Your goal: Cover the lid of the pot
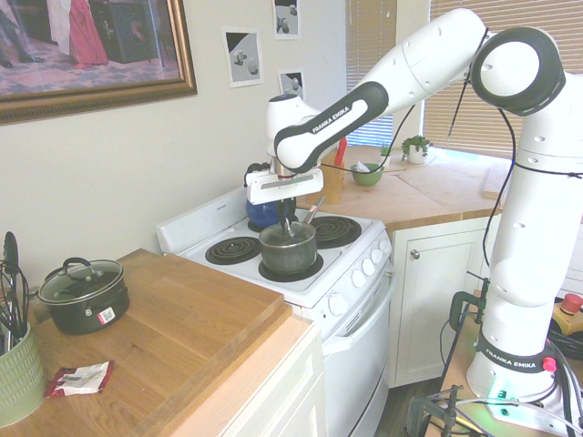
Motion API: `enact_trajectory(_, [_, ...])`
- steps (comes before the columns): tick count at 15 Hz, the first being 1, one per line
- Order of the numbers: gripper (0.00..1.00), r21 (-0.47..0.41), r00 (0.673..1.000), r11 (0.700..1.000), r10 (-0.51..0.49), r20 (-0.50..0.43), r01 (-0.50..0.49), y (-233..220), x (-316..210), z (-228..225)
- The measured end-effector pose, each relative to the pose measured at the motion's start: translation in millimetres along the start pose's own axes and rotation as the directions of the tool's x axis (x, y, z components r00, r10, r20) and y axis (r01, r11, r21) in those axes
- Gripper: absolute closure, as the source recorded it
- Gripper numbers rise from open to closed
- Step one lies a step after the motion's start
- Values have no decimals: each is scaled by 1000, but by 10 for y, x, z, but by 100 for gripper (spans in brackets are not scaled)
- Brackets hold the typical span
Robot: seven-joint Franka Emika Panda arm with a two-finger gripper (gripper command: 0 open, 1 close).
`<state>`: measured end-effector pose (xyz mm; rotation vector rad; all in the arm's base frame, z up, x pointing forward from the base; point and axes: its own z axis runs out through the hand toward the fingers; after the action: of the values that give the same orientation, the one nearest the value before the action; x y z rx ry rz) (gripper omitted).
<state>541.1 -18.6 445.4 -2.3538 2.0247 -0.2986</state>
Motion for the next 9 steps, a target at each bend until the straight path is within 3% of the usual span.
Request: enact_trajectory(9, [0, -14, 1000, 1000, -3, 6, 3, -25, 4, -5])
